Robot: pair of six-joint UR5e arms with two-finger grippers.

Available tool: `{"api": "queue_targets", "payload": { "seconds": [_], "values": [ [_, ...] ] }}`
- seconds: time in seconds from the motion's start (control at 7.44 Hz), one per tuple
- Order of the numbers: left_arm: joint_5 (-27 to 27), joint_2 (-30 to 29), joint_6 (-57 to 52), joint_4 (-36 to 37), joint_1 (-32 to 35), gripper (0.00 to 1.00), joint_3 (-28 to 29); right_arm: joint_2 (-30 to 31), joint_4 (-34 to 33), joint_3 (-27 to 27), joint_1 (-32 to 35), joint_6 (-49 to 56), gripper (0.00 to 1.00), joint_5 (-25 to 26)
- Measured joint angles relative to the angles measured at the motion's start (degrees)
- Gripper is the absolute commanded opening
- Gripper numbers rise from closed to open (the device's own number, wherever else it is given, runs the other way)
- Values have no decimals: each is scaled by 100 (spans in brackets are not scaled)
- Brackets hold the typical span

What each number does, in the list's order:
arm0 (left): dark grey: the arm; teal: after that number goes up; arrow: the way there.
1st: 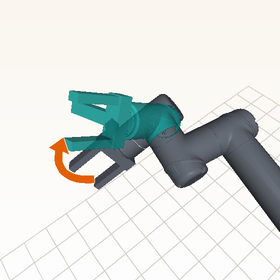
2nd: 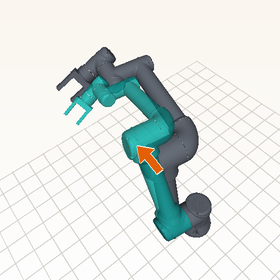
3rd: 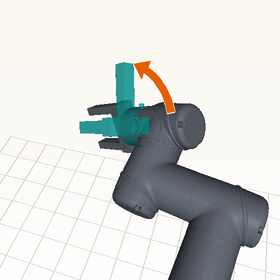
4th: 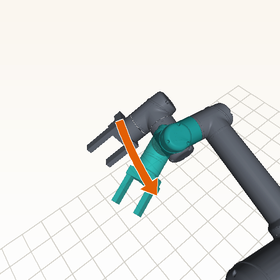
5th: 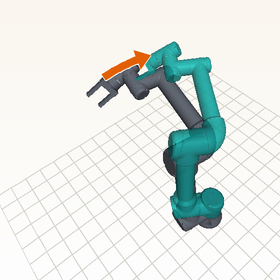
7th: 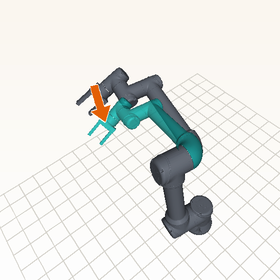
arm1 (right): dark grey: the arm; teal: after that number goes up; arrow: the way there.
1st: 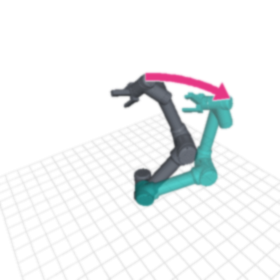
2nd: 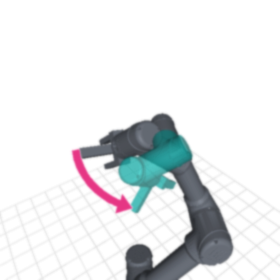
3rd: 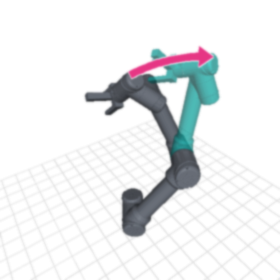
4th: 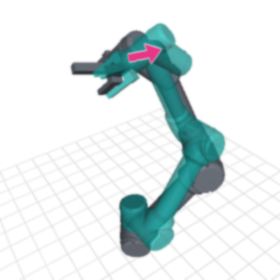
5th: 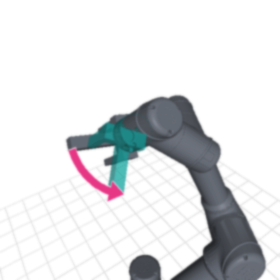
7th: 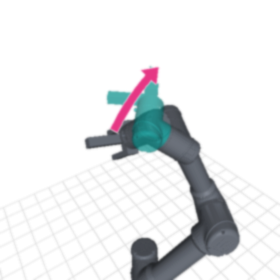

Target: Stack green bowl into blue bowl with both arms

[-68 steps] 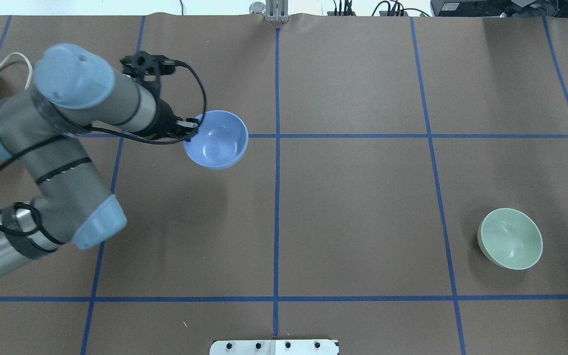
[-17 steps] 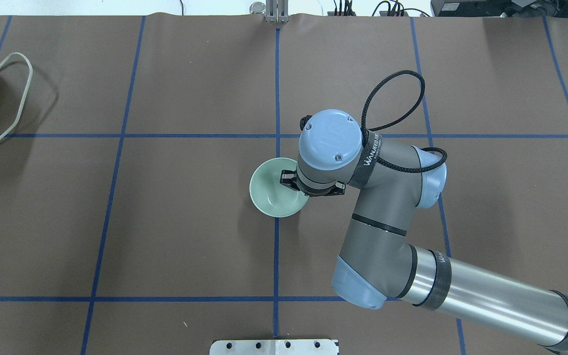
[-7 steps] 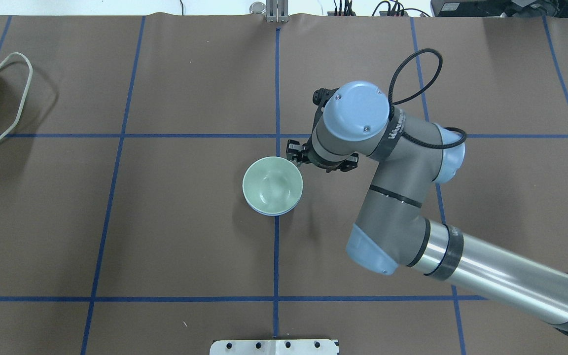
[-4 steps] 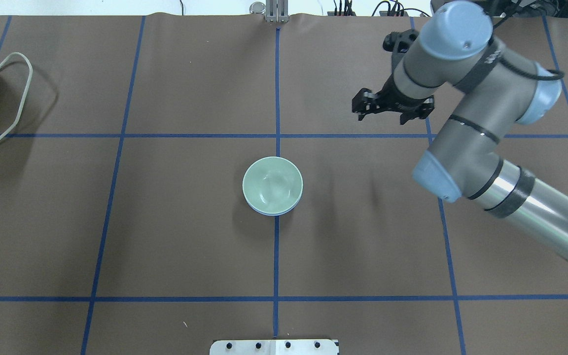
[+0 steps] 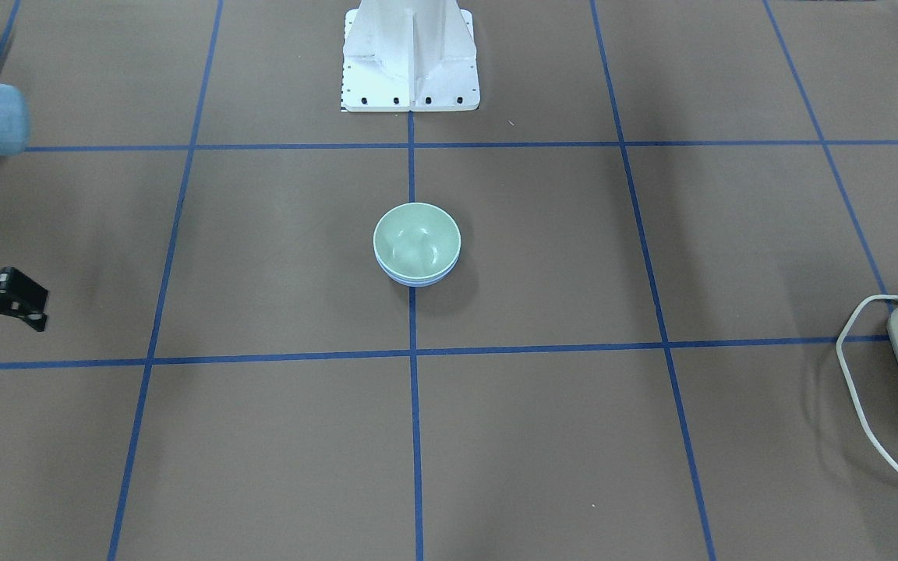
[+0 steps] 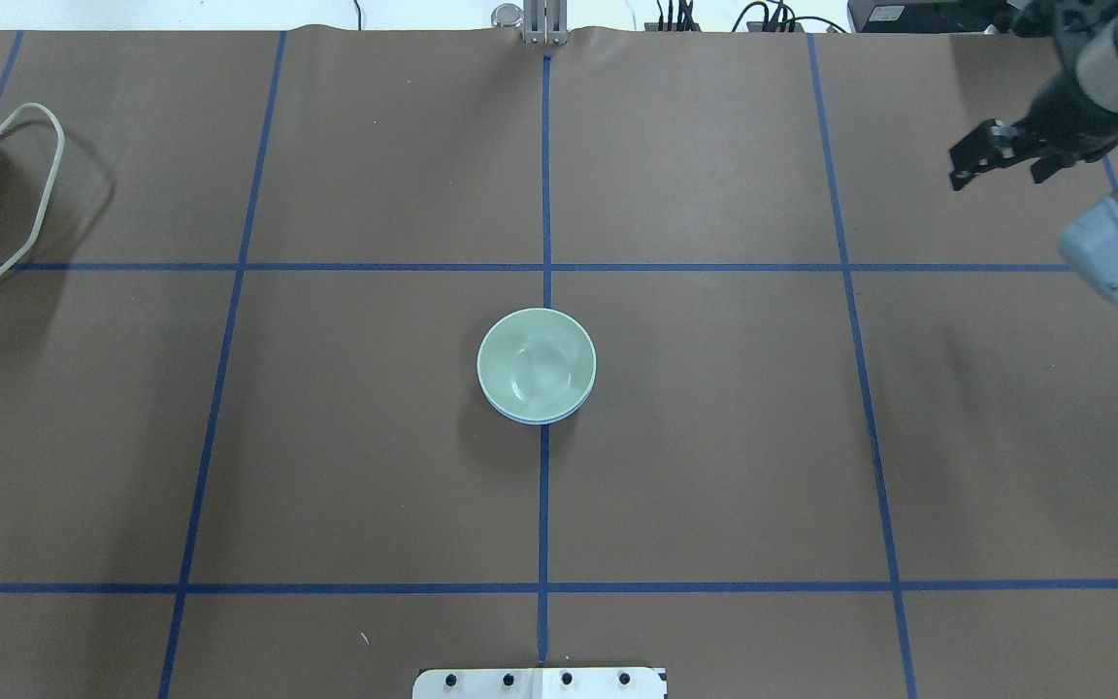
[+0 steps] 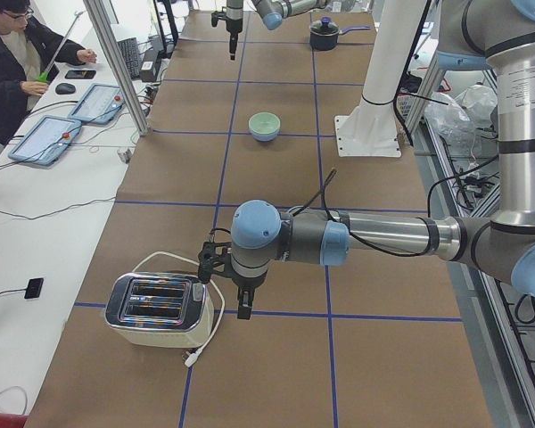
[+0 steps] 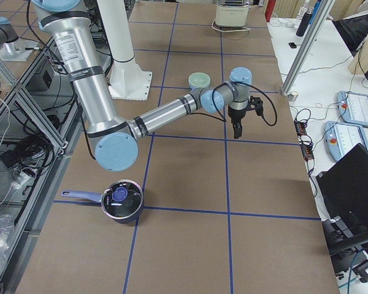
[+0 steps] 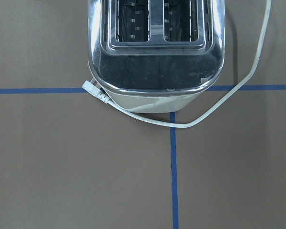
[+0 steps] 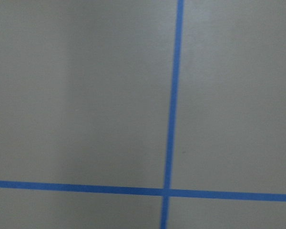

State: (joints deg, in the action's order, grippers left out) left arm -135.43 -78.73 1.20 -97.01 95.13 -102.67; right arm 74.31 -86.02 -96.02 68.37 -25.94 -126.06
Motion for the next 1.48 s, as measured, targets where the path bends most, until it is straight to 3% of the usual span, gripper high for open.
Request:
{"api": "queue_targets", "payload": {
  "seconds": [0.27, 0.81, 1.08, 1.48],
  "values": [
    [-18, 157, 1, -65, -42, 99, -3, 930, 4, 35, 805, 1391, 100, -303],
    [-9, 161, -6, -27, -399, 99, -21, 2575, 61, 29, 2059, 2574, 100, -381],
    [15, 179, -10, -20, -471, 99, 5, 2838, 97, -17, 2465, 2684, 100, -395],
    [23, 202, -13, -40, -478, 99, 4, 2862, 103, -3, 2547, 2669, 100, -336]
  ]
}}
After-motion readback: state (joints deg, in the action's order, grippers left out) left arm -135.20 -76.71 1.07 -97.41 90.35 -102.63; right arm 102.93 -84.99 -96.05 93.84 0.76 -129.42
